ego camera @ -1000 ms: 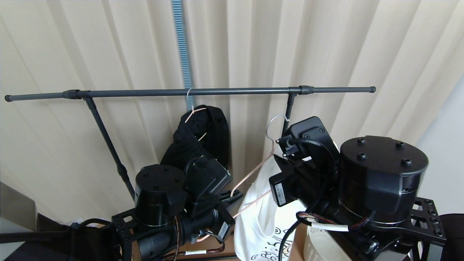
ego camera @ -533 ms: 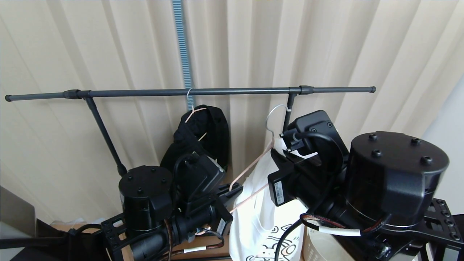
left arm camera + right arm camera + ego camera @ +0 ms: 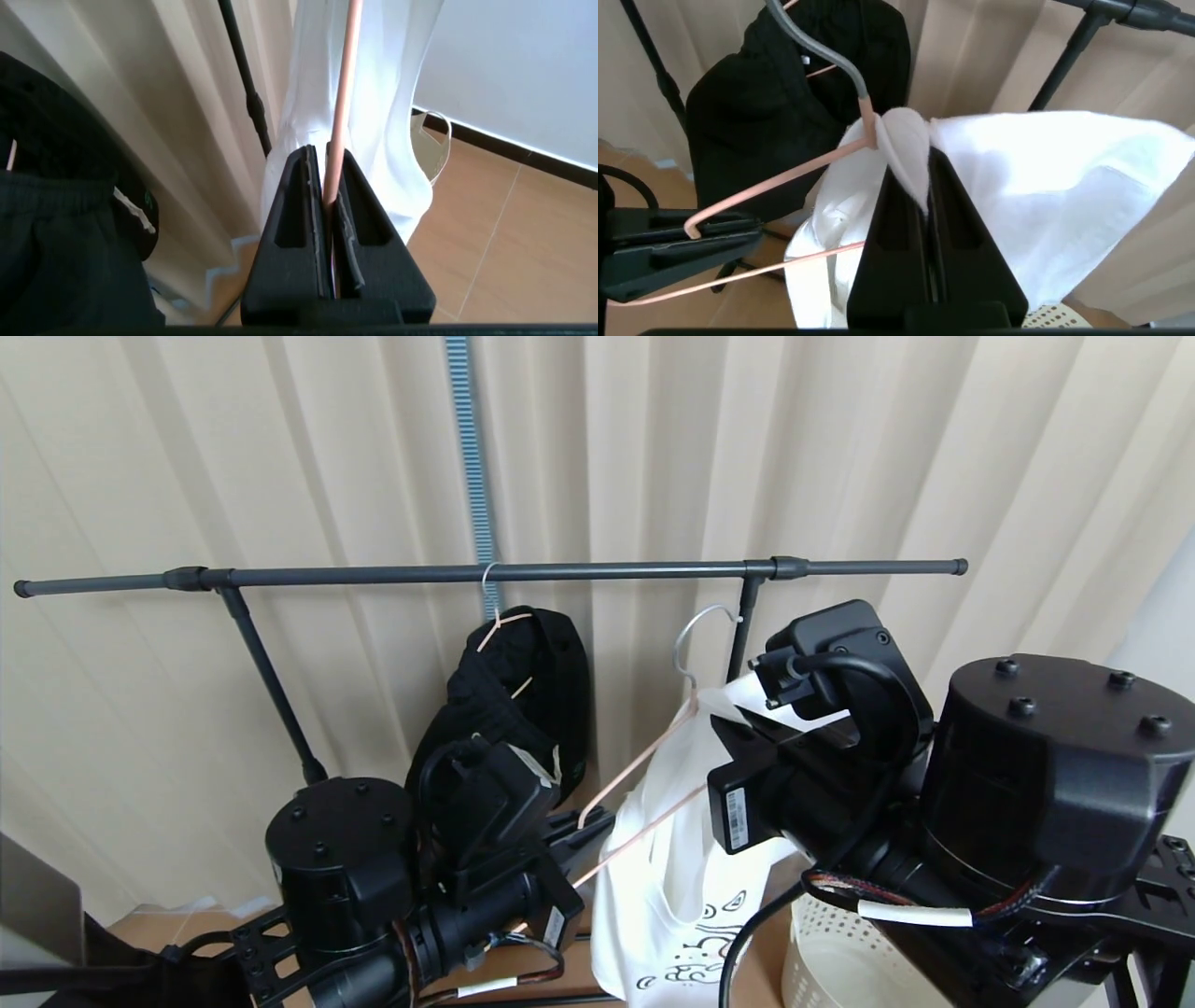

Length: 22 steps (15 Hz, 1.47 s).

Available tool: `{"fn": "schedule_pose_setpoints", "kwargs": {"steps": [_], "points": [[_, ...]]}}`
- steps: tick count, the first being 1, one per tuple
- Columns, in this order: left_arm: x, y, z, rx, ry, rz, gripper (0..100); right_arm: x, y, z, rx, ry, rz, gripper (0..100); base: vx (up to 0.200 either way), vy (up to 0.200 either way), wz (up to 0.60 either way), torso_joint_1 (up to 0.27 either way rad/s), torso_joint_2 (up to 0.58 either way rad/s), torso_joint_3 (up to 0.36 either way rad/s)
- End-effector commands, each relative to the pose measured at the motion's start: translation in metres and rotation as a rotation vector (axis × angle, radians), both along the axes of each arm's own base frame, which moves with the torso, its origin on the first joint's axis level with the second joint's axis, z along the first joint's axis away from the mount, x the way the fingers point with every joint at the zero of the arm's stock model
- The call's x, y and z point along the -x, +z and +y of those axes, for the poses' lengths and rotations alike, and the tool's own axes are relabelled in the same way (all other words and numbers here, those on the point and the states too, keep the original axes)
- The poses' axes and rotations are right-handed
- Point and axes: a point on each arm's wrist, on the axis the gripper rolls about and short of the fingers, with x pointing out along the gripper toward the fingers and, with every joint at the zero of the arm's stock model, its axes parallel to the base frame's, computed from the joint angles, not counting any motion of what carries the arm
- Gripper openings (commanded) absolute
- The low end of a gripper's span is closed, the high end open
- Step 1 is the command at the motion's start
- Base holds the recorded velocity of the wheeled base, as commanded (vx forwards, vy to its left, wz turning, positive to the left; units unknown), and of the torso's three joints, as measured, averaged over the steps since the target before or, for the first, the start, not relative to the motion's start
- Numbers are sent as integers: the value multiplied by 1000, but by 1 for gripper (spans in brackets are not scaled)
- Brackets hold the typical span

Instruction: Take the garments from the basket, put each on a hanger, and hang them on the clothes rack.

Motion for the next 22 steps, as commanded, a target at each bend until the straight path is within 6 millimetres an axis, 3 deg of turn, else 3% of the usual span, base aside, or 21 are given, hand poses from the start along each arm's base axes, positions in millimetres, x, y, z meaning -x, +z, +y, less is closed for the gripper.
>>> {"fn": "schedule_pose_setpoints", "kwargs": {"steps": [1,2,3,8,12,16,20,22], "points": [[1,2,1,4,0,-5,0,0,-1,0,4,2,3,0,0,0,0,0,0,0],[1,2,1,5,0,-6,0,0,-2,0,5,3,4,0,0,0,0,0,0,0],[1,3,1,6,0,-8,0,1,-1,-1,7,5,6,100,0,0,0,0,0,0],[2,5,2,10,-2,-14,0,18,-5,-24,109,118,-3,100,0,0,0,0,0,0],[3,2,6,-2,4,-3,0,21,0,-57,162,199,-3,100,0,0,0,0,0,0],[8,-3,13,-19,-46,18,0,28,17,-100,169,350,71,100,0,0,0,0,0,0],[17,-10,20,-57,-83,24,0,9,21,-134,314,476,125,100,0,0,0,0,0,0],[21,-14,24,-68,-111,31,0,0,27,-141,350,548,172,100,0,0,0,0,0,0]]}}
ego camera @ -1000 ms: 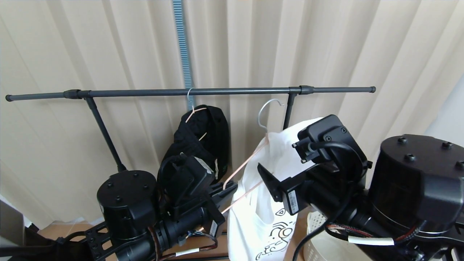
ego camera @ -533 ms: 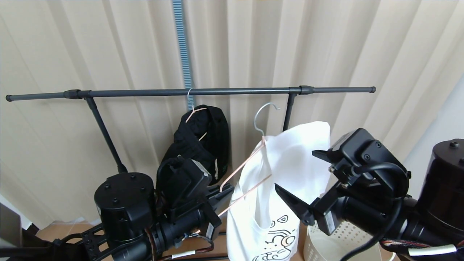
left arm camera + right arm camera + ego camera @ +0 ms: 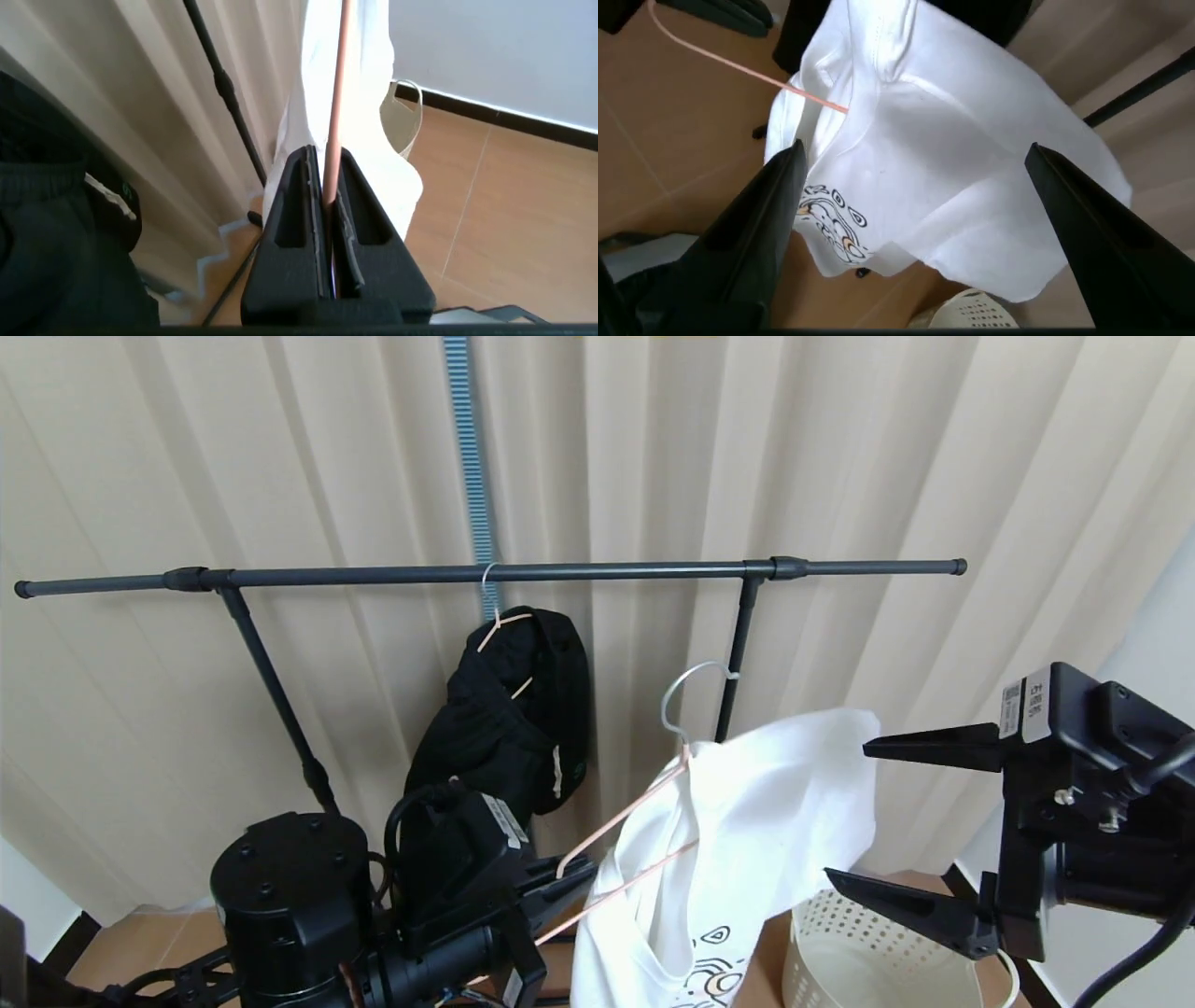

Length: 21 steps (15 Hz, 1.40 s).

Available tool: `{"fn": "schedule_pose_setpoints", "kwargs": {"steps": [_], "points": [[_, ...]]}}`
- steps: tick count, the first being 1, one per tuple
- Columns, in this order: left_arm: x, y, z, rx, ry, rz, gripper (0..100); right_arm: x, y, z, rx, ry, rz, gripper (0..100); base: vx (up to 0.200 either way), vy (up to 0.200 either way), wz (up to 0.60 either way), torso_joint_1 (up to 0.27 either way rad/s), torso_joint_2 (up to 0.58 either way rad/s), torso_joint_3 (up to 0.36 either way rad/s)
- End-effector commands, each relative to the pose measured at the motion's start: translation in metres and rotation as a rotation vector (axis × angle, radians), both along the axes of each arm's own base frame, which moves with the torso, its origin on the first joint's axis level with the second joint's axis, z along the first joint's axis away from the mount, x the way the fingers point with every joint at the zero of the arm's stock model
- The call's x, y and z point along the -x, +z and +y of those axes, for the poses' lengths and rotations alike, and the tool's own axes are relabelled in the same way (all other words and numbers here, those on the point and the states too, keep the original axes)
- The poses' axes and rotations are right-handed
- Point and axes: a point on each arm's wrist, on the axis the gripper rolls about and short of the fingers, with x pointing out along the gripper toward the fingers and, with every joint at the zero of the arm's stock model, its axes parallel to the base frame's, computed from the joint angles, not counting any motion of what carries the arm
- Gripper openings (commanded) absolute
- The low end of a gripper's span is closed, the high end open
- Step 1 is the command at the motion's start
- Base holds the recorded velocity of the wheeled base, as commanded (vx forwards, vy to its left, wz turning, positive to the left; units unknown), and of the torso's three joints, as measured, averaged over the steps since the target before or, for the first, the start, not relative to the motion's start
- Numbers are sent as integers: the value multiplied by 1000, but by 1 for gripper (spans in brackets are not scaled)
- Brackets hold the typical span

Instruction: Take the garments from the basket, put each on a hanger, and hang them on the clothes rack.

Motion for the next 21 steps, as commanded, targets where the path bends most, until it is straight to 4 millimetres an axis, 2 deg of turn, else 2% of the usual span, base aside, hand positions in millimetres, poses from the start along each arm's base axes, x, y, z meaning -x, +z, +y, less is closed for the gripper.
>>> {"fn": "schedule_pose_setpoints", "kwargs": {"steps": [1,5,6,7,8,10,16,18,21], "points": [[7,-5,6,-28,-15,6,0,-18,19,-13,39,49,25,100,0,0,0,0,0,0],[19,-14,16,-54,-105,-13,0,-66,21,-14,226,214,138,100,0,0,0,0,0,0],[20,-14,16,-57,-108,-12,0,-69,21,-14,235,225,142,100,0,0,0,0,0,0],[23,-16,17,-61,-151,-6,0,-91,16,-16,273,330,176,100,0,0,0,0,0,0],[24,-16,18,-58,-166,-3,0,-97,15,-16,254,366,208,100,0,0,0,0,0,0],[25,-17,18,-67,-175,-9,0,-100,11,-15,237,395,263,100,0,0,0,0,0,0],[26,-13,19,-57,-179,-22,0,-89,-13,-9,208,470,349,100,0,0,0,0,0,0],[27,-13,19,-55,-188,-21,0,-94,-20,-5,210,478,370,100,0,0,0,0,0,0],[26,-12,19,-45,-199,-26,0,-95,-21,0,210,493,362,100,0,0,0,0,0,0]]}}
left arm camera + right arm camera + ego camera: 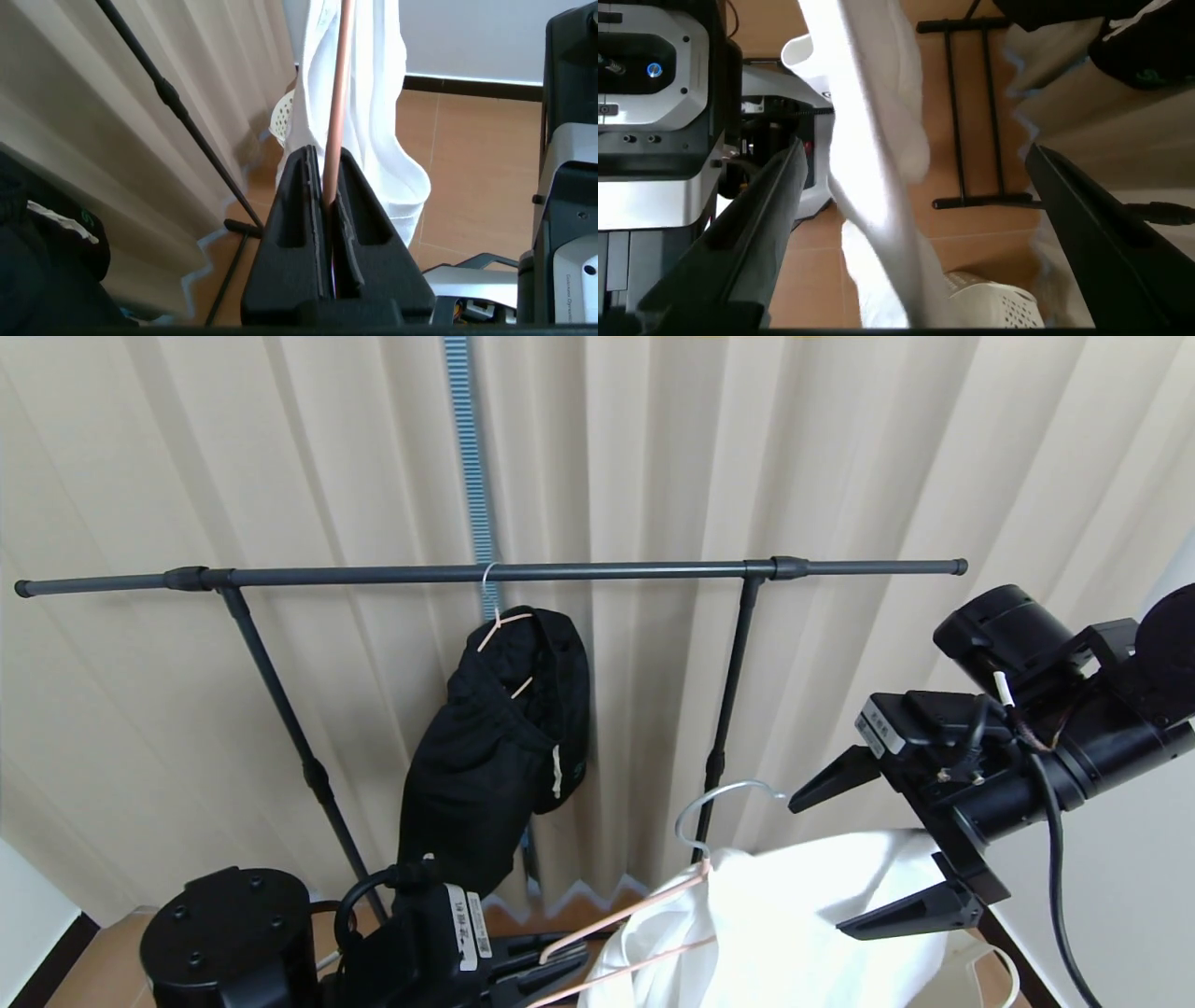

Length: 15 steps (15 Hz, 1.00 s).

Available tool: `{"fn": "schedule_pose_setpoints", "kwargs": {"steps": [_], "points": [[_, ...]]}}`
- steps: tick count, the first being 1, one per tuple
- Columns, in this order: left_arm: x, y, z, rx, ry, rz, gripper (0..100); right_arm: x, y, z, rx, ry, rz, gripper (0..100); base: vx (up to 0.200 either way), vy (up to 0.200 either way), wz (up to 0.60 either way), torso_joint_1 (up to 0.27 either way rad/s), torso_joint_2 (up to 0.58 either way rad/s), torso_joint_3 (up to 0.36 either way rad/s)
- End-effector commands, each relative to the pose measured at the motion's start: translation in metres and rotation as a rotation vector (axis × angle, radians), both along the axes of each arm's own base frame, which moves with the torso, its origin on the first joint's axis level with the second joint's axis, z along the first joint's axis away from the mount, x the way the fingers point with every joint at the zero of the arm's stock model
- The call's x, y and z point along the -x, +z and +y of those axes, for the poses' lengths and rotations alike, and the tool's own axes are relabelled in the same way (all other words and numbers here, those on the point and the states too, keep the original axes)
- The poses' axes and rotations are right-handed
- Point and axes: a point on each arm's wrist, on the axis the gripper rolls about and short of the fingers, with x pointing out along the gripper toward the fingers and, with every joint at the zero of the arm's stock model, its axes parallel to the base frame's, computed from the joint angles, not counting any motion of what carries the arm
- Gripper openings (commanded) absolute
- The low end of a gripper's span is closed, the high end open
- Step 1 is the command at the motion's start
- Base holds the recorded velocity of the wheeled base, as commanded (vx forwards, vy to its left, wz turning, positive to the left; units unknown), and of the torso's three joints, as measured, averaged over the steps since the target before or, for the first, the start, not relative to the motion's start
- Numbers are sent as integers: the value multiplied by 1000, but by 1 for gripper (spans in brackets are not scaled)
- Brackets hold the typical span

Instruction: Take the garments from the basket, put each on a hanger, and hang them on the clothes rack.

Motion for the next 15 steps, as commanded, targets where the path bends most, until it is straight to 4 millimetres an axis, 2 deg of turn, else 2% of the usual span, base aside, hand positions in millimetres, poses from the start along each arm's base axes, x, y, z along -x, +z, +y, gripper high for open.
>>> {"fn": "schedule_pose_setpoints", "kwargs": {"steps": [1,4,5,15], "points": [[0,0,0,1,0,0,0,-5,-4,4,-4,8,-7,100,0,0,0,0,0,0],[0,-1,0,-2,-1,1,0,-7,-5,5,-6,5,-11,100,0,0,0,0,0,0],[-1,0,0,-1,2,-1,0,-7,-5,6,-6,8,-13,0,0,0,0,0,0,0],[-10,-2,2,17,35,-19,0,-2,-1,5,-11,13,-25,0,0,0,0,0,0,0]]}}
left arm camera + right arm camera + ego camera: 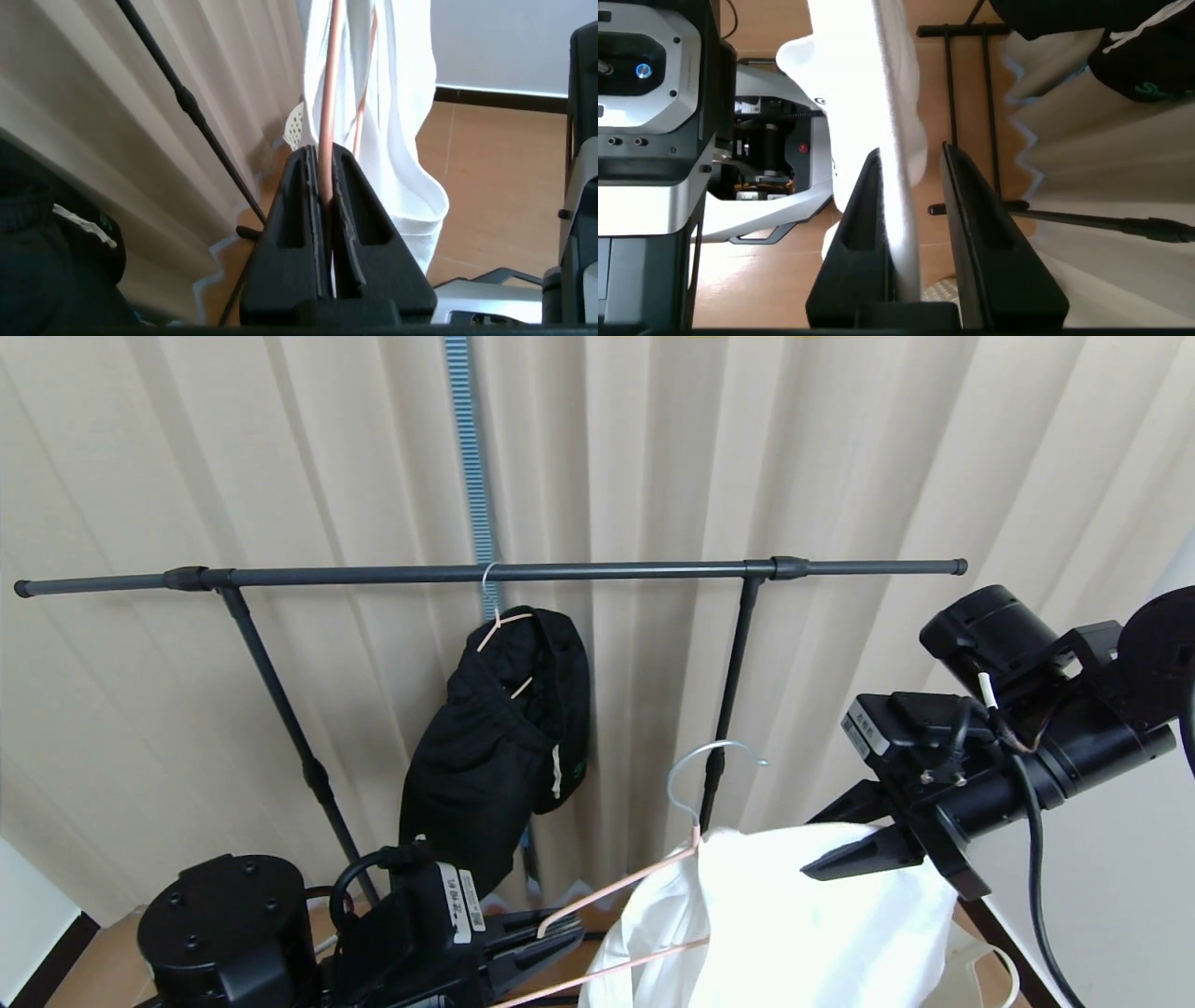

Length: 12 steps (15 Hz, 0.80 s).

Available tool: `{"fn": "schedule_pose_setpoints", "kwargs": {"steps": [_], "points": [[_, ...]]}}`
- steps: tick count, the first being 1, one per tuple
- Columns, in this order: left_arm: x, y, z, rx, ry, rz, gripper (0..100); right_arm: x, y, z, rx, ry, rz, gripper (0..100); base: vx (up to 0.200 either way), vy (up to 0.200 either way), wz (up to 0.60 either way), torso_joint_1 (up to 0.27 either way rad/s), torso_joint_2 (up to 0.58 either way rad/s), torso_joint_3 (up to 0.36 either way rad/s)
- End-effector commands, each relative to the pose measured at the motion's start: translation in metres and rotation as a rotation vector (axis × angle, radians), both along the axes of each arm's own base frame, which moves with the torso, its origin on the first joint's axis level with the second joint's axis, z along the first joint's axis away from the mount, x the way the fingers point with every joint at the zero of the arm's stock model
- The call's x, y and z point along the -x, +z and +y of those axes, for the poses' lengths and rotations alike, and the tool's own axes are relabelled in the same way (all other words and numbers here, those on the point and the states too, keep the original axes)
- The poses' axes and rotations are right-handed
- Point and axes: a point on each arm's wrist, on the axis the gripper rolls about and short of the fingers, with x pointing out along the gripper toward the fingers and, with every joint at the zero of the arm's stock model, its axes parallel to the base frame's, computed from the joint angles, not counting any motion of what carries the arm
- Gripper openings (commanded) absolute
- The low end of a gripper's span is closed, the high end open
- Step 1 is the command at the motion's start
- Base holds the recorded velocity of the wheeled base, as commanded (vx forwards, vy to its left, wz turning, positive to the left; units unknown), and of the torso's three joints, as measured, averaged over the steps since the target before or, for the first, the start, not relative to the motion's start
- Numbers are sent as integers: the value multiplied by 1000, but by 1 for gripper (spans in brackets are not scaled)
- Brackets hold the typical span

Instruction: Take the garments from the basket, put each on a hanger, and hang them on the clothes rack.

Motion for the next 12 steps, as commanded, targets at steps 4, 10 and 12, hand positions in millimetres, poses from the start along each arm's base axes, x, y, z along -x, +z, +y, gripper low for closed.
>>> {"fn": "schedule_pose_setpoints", "kwargs": {"steps": [4,10,12], "points": [[-6,-6,-1,15,7,-11,0,8,11,-3,-14,1,-39,0,0,0,0,0,0,0],[-6,-7,-1,10,8,-10,100,13,16,-4,-18,1,-52,0,0,0,0,0,0,0],[-6,-7,-1,11,11,-9,100,18,17,-6,-18,1,-57,0,0,0,0,0,0,0]]}}
